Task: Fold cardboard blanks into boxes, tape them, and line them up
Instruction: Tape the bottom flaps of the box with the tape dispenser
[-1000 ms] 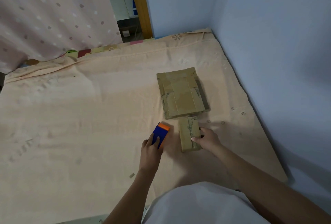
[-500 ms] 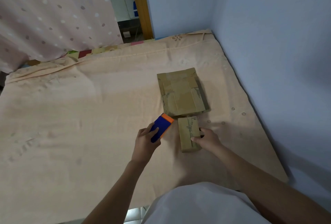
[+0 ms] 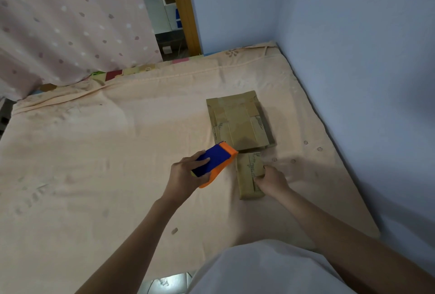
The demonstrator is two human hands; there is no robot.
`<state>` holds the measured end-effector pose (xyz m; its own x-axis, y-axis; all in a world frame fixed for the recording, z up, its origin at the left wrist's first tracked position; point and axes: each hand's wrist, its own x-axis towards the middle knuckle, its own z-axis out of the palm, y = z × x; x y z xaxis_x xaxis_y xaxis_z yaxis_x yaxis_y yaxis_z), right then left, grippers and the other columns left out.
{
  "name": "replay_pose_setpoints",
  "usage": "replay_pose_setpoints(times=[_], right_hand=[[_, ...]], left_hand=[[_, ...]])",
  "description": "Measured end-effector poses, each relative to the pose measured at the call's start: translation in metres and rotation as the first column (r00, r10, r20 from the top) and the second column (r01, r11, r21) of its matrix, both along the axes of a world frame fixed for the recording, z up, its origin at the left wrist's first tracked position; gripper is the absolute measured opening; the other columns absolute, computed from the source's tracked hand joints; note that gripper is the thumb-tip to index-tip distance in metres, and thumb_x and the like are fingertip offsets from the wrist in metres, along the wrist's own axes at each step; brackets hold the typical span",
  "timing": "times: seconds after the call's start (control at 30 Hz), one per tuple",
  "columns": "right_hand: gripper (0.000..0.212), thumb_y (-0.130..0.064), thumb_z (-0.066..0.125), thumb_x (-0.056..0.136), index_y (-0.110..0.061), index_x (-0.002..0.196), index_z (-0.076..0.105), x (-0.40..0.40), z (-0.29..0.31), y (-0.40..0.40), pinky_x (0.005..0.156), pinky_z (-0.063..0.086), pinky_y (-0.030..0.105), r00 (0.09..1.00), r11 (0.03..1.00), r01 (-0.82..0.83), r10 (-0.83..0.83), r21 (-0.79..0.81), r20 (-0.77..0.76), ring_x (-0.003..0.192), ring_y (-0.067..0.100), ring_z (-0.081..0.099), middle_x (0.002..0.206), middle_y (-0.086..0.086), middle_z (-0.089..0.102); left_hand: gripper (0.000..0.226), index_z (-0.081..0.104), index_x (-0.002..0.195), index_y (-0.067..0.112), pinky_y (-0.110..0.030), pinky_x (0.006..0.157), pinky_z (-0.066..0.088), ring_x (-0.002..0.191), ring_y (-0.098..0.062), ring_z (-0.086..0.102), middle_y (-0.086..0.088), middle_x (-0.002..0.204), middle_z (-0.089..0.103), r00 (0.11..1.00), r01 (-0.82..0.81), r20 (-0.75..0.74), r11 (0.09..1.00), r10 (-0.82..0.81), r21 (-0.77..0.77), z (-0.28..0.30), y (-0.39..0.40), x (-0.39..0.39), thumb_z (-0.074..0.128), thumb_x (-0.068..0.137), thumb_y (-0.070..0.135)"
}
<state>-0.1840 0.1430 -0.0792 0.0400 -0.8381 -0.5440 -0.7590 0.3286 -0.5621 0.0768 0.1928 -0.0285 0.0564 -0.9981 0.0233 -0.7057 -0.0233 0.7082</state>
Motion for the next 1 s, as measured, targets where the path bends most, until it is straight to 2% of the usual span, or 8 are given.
replay_pose_setpoints(times=[0.13,0.27,0.4,0.67,0.8,0.87,0.93,1.0], right_hand=[[0.017,-0.024,0.053,0.097,-0.013,0.110,0.056,-0.003,0.003,0.000,0.074,0.038,0.030,0.997,0.999,-0.015,0.012,-0.038,-0.076,0.109,0.035,0.060,0.115,0.012,0.065],[0.025,-0.020,0.050,0.097,-0.007,0.116,0.059,-0.004,0.013,-0.002,0.071,0.041,0.032,0.987,0.984,0.079,-0.100,-0.161,-0.127,0.106,0.038,0.062,0.108,0.016,0.067],[0.024,-0.015,0.048,0.098,-0.008,0.111,0.067,-0.001,0.028,-0.008,0.069,0.045,0.031,0.975,0.925,0.202,-0.222,-0.322,-0.024,0.098,0.033,0.066,0.098,0.010,0.070],[0.023,-0.016,0.052,0.098,-0.015,0.110,0.072,-0.006,0.033,-0.022,0.076,0.047,0.028,0.974,0.931,0.224,-0.221,-0.288,0.042,0.100,0.026,0.066,0.106,0.004,0.072],[0.022,-0.017,0.053,0.096,-0.015,0.103,0.075,-0.014,0.028,-0.019,0.077,0.047,0.028,0.964,0.935,0.265,-0.255,-0.235,0.073,0.101,0.027,0.066,0.105,0.003,0.074],[0.022,-0.017,0.054,0.095,-0.010,0.094,0.075,-0.014,0.028,-0.018,0.080,0.054,0.036,0.939,0.930,0.323,-0.293,-0.173,0.179,0.091,0.028,0.067,0.094,0.007,0.074],[0.023,-0.022,0.057,0.099,-0.005,0.099,0.072,-0.010,0.037,-0.017,0.080,0.058,0.041,0.859,0.919,0.393,-0.373,0.015,0.352,0.081,0.026,0.067,0.087,0.009,0.072],[0.031,-0.029,0.057,0.102,-0.002,0.114,0.065,-0.006,0.054,-0.015,0.075,0.060,0.036,0.759,0.896,0.339,-0.440,0.286,0.480,0.088,0.026,0.071,0.098,0.015,0.073]], left_hand=[[0.047,0.073,0.118,0.015,-0.013,0.092,0.051,0.113,-0.010,0.061,0.003,0.133,0.063,0.999,0.047,0.014,0.999,-0.048,0.023,0.009,-0.004,0.000,0.086,0.073,0.012],[0.046,0.073,0.117,0.014,-0.005,0.087,0.048,0.107,-0.007,0.061,0.003,0.132,0.064,0.995,0.091,0.024,0.995,-0.092,0.040,0.017,-0.005,-0.001,0.086,0.073,0.011],[0.047,0.073,0.118,0.016,-0.003,0.083,0.048,0.108,-0.005,0.059,0.005,0.132,0.064,0.993,0.114,0.008,0.991,-0.115,0.073,0.028,-0.007,0.004,0.087,0.073,0.013],[0.044,0.075,0.114,0.017,-0.003,0.082,0.047,0.112,-0.003,0.059,0.010,0.129,0.065,0.991,0.100,-0.094,0.992,-0.093,0.074,0.050,-0.016,0.002,0.087,0.072,0.010],[0.043,0.076,0.112,0.019,-0.009,0.087,0.050,0.114,-0.001,0.060,0.012,0.128,0.065,0.983,0.127,-0.143,0.988,-0.114,0.083,0.054,-0.007,-0.003,0.087,0.071,0.009],[0.043,0.076,0.111,0.021,-0.013,0.089,0.052,0.115,0.001,0.059,0.013,0.127,0.066,0.981,0.135,-0.154,0.988,-0.122,0.080,0.057,-0.003,-0.005,0.087,0.071,0.010],[0.043,0.076,0.110,0.022,-0.017,0.090,0.054,0.114,0.005,0.059,0.016,0.125,0.066,0.977,0.128,-0.183,0.988,-0.111,0.081,0.061,0.000,-0.008,0.087,0.070,0.010],[0.042,0.076,0.109,0.022,-0.020,0.091,0.055,0.115,0.005,0.058,0.017,0.124,0.066,0.973,0.129,-0.203,0.988,-0.110,0.083,0.065,0.002,-0.012,0.087,0.071,0.010]])
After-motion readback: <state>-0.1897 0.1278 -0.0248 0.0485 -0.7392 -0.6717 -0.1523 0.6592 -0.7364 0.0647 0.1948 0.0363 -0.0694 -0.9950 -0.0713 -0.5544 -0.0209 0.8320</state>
